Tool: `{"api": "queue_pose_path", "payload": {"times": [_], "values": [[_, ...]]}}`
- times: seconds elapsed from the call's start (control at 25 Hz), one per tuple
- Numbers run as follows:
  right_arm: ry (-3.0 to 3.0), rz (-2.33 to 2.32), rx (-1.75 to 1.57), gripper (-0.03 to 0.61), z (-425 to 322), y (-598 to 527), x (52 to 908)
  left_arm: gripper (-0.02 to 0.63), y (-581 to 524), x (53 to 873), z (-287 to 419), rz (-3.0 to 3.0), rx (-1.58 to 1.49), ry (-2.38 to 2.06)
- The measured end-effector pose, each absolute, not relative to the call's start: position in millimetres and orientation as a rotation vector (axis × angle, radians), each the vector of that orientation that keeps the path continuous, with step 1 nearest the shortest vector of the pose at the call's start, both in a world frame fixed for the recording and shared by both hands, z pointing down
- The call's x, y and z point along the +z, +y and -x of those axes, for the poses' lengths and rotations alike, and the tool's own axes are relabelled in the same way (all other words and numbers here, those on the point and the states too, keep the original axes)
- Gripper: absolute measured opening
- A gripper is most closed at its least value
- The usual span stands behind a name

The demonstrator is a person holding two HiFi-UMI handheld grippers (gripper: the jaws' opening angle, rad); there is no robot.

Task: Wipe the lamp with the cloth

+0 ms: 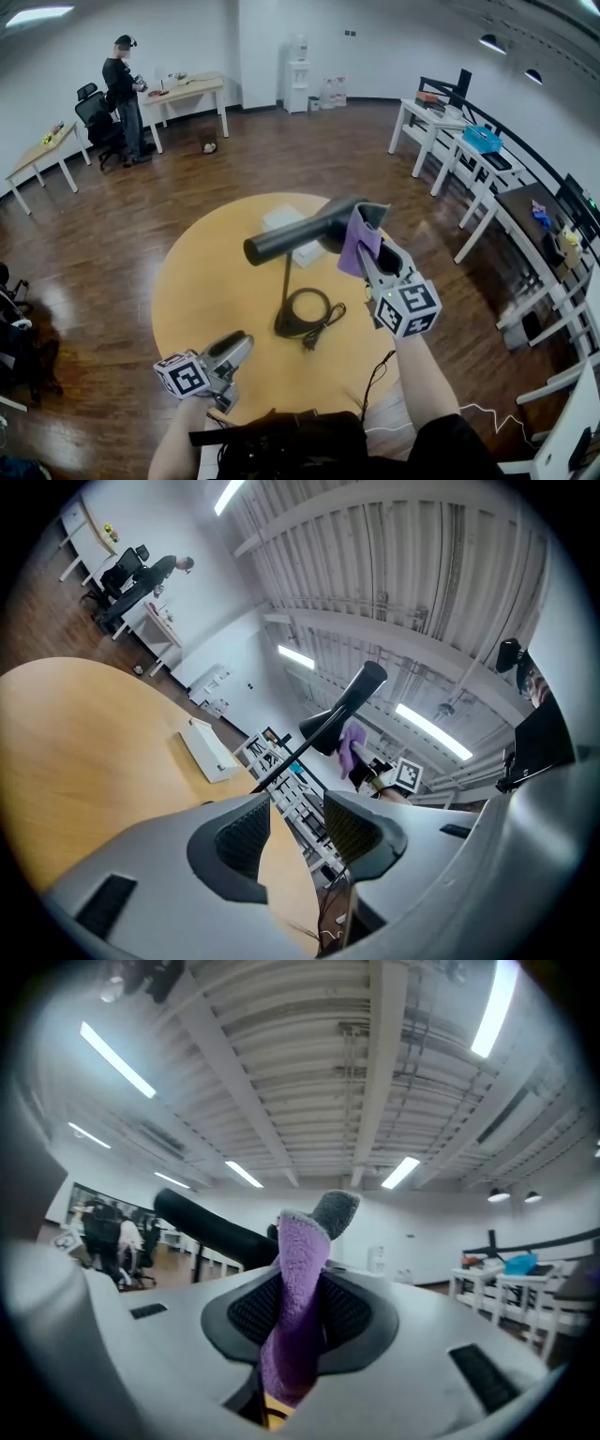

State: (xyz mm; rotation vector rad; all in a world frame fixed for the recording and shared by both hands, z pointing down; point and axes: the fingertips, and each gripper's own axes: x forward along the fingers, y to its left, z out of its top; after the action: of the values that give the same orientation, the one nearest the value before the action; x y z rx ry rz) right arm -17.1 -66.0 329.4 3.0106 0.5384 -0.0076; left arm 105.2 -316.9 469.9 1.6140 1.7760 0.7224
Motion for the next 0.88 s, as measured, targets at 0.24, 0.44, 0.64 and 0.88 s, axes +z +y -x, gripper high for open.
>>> {"api": "queue_pose_path", "payload": {"times": [0.24,0.44,0.64,0.88], "values": [[-0.062,-2.623,-0.336,0.103,-14.4,-218.1,282.7,0.176,-319.6,475.7,-102.6,-1.621,0.740,1.786],[-0.047,-2.510,-0.283,0.103,-49.1,-246.3,294.7,0.176,-319.5,480.0,-106.9,-1.620,0.756,1.756],[0.143,-2.232,-0.224,0.103,-48.8,-235.6,293.4,0.175,-322.0,479.2,-105.2,-1.626,0.753,1.745],[0.203,-2.077,-0.118,0.103,-48.1,-204.7,309.2,0.176,-323.4,479.7,-106.6,-1.625,0.755,1.738]]}}
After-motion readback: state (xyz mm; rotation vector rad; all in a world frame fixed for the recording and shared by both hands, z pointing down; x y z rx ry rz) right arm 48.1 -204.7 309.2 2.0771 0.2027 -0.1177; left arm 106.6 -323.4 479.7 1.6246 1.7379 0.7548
